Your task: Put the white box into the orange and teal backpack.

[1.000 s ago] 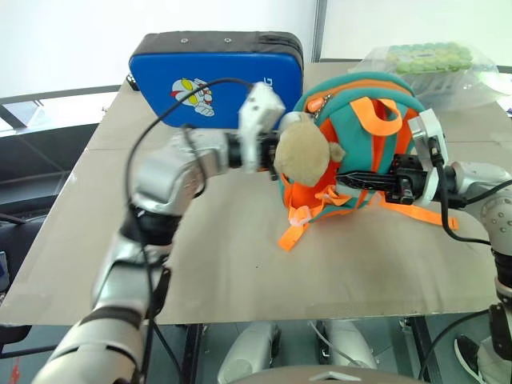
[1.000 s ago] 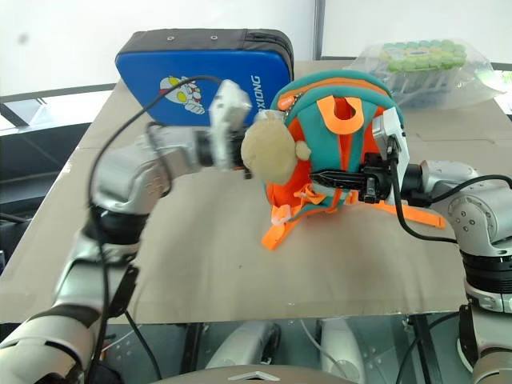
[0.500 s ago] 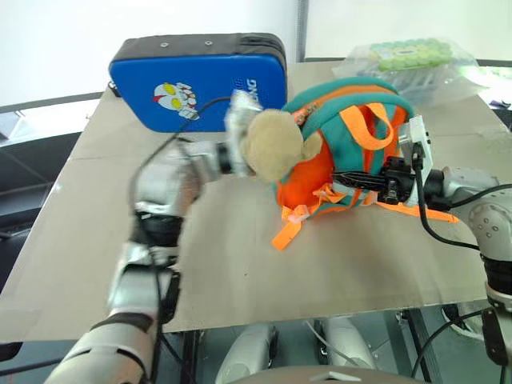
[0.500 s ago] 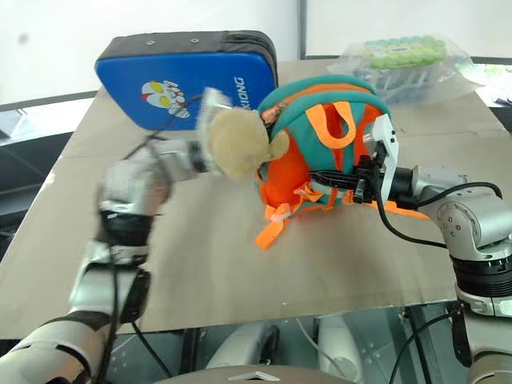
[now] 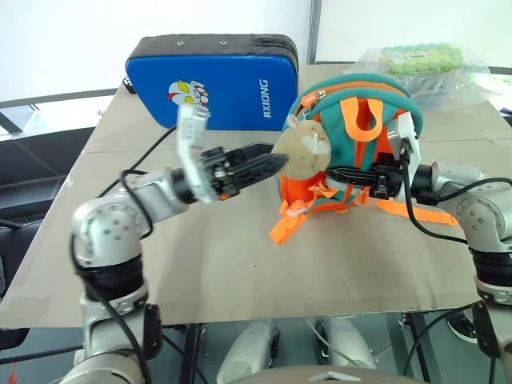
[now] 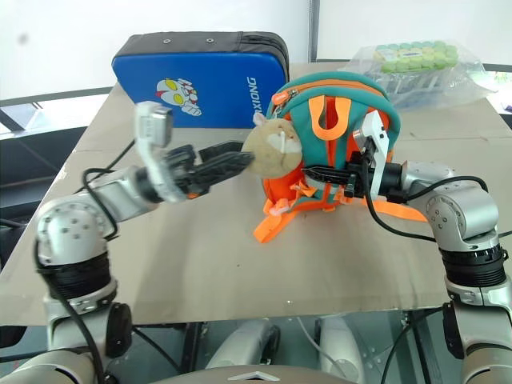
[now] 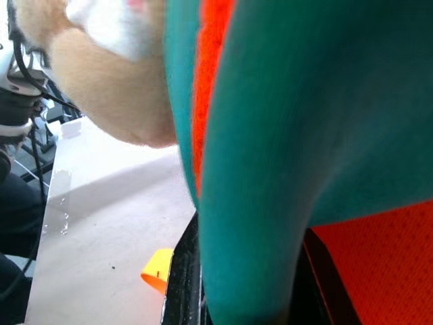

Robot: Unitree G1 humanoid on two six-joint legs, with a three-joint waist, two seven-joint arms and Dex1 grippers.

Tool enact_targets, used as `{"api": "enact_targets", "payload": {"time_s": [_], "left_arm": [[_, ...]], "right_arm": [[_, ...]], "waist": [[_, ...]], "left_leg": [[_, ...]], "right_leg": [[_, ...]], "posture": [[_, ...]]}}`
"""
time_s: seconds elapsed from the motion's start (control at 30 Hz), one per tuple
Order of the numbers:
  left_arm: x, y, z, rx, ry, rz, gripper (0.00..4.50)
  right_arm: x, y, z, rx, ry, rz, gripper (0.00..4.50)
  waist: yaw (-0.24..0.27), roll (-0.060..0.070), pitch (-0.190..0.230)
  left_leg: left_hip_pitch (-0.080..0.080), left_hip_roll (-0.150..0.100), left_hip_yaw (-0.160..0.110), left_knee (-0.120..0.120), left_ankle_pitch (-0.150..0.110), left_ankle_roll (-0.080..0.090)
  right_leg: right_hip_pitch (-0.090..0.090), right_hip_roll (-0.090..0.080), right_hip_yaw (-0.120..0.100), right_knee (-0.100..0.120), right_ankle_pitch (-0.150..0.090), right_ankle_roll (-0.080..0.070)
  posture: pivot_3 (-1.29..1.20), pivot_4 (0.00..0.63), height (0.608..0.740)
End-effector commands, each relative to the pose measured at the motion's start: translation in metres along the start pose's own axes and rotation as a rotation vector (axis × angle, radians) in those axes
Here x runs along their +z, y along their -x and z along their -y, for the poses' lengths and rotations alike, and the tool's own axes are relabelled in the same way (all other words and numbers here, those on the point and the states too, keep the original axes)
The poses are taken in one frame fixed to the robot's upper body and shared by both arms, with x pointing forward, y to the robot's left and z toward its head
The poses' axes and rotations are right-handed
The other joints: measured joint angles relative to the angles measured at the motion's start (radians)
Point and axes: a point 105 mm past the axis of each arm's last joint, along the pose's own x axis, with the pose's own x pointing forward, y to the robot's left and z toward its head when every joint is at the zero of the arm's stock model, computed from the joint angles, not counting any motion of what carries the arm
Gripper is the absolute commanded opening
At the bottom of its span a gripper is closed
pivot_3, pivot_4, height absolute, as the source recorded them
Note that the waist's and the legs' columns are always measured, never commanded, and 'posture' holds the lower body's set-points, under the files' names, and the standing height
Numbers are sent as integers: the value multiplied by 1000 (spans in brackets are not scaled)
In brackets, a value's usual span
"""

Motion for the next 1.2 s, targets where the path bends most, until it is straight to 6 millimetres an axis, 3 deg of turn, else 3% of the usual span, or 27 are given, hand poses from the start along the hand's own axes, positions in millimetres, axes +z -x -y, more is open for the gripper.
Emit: {"api": "enact_targets", "payload": {"time_s": [0.03, 0.07, 0.13, 0.23, 0.4, 0.57, 0.63, 0.77, 0.87, 0.97, 1.07, 1.2], "left_arm": [[-1, -15, 1, 16, -73, -12, 3921], [-5, -17, 4, 0, -76, -32, 3921], [-9, -19, 0, 1, -67, -40, 3354], [-10, -19, -4, -4, -82, -49, 2043], [12, -8, -3, -24, -99, 58, 30], [45, 26, -21, 51, 6, 237, 30], [43, 42, -35, 128, 65, 263, 30], [-5, 64, -60, 317, 145, 137, 30], [-36, 77, -69, 409, 228, 113, 30], [-87, 90, -77, 537, 327, 25, 30], [-115, 89, -75, 573, 371, -51, 30], [-145, 69, -68, 571, 440, -107, 30]], "right_arm": [[11, 2, -6, 11, 49, 12, 0], [11, 2, -6, 8, 50, 10, 0], [11, 3, -7, -1, 51, 10, 0], [13, 3, -6, -11, 54, 12, 0], [27, 6, 4, -109, 65, 107, 0], [76, 26, 39, -338, -43, 435, 0], [84, 37, 53, -426, -102, 519, 0], [85, 48, 73, -580, -174, 579, 0], [83, 51, 80, -637, -198, 591, 0], [80, 59, 89, -710, -227, 603, 0], [80, 63, 93, -745, -240, 609, 0], [81, 71, 100, -797, -266, 632, 0]], "waist": [[-4, 0, 0], [-6, 0, 0], [-6, 0, 0], [-4, 0, 0], [-3, 0, 0], [-11, 0, 0], [-9, 0, 0], [-13, 1, 0], [-16, 1, 0], [-16, 2, -1], [-9, 2, -1], [-2, 5, -3]], "left_leg": [[0, 0, 0, 0, 0, 0], [0, 0, 0, 0, 0, 0], [0, 0, 0, -1, 0, 0], [0, 0, 0, -1, 0, 0], [0, 0, 0, 0, 0, 0], [0, 0, 0, 0, 0, 0], [0, 0, 0, -1, 0, 0], [0, 0, 1, -2, 0, 0], [0, 0, 1, -3, 0, 0], [1, 0, 1, -3, 0, 0], [1, 0, 2, -3, 0, 0], [3, 0, 2, -2, 0, 0]], "right_leg": [[0, 0, 0, 0, 0, 0], [0, 0, 0, 0, 0, 0], [-1, 1, 1, 1, 0, 0], [-1, 1, 0, 1, 0, 0], [-1, 0, 0, 0, 0, 0], [-2, 1, 1, 1, 0, 0], [-2, 1, 1, 1, 0, 0], [-2, 1, 0, 0, 0, 0], [-2, 0, 0, -1, 0, 0], [-2, 0, -1, 0, 0, 0], [-2, 0, 0, 1, 1, -1], [0, 0, 0, 1, 1, -2]], "posture": [[0, 150, 739], [0, 150, 739], [0, 150, 739], [0, 150, 739], [0, 150, 739], [0, 150, 739], [0, 150, 739], [0, 150, 739], [0, 150, 739], [0, 150, 739], [0, 150, 739], [0, 150, 739]]}}
